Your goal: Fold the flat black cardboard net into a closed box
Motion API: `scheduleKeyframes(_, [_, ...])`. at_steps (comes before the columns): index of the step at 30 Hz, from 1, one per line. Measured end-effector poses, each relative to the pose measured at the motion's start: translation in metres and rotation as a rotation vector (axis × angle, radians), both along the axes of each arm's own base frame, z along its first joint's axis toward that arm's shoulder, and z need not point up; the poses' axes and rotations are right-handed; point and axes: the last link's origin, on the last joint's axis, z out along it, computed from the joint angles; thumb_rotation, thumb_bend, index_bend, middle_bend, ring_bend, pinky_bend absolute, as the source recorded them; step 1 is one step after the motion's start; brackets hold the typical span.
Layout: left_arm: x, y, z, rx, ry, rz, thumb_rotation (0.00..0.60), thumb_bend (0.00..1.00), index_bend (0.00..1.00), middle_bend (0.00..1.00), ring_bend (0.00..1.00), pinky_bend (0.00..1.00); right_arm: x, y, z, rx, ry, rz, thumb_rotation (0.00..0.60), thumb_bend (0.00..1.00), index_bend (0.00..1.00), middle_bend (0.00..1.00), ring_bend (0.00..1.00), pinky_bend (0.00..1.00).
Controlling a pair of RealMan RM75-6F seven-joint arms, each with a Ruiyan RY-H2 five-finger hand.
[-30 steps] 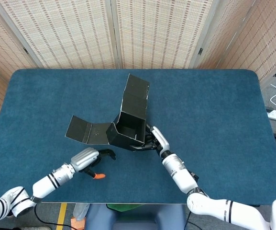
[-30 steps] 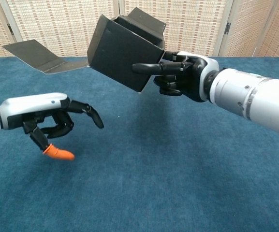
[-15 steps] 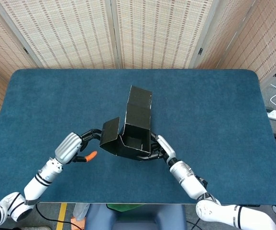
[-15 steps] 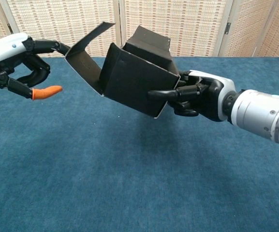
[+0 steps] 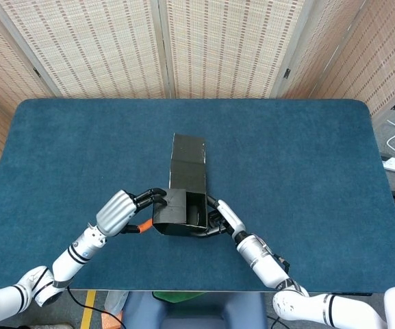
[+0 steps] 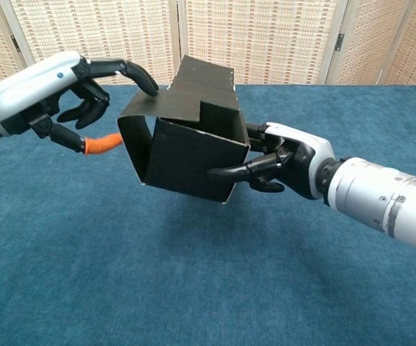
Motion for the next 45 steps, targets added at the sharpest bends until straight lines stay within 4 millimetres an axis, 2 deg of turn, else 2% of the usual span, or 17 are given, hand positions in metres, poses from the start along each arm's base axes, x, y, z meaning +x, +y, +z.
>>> scheduleKeyframes(7, [-0.005, 0.007, -0.015, 0.053, 0.091, -0.082, 0.6, 0.36, 0.36, 0.34, 0.81, 0.93, -0.005, -0.006, -0.014, -0.021, 0.076, 0.019, 0.6, 0.2, 0.44, 0.59, 0.84, 1.0])
scheduleKeyframes(14, [-0.011, 0.015, -0.039, 0.048, 0.162, -0.122, 0.6, 0.36, 0.36, 0.34, 0.81, 0.93, -0.013, -0.009, -0.033, -0.02, 0.148, 0.028, 0.6, 0.2, 0.44, 0.59, 0.84, 1.0])
scheduleKeyframes(26, [-0.021, 0.016, -0.074, 0.022, 0.285, -0.187, 0.6, 0.36, 0.39, 0.36, 0.81, 0.92, -0.028, -0.009, -0.062, -0.047, 0.25, 0.064, 0.6, 0.2, 0.44, 0.59, 0.84, 1.0])
scheduleKeyframes(45, [-0.022, 0.013, -0.083, 0.013, 0.468, -0.301, 0.6, 0.36, 0.43, 0.38, 0.8, 0.92, -0.038, 0.003, -0.07, -0.078, 0.268, 0.105, 0.6, 0.21, 0.44, 0.59, 0.84, 1.0])
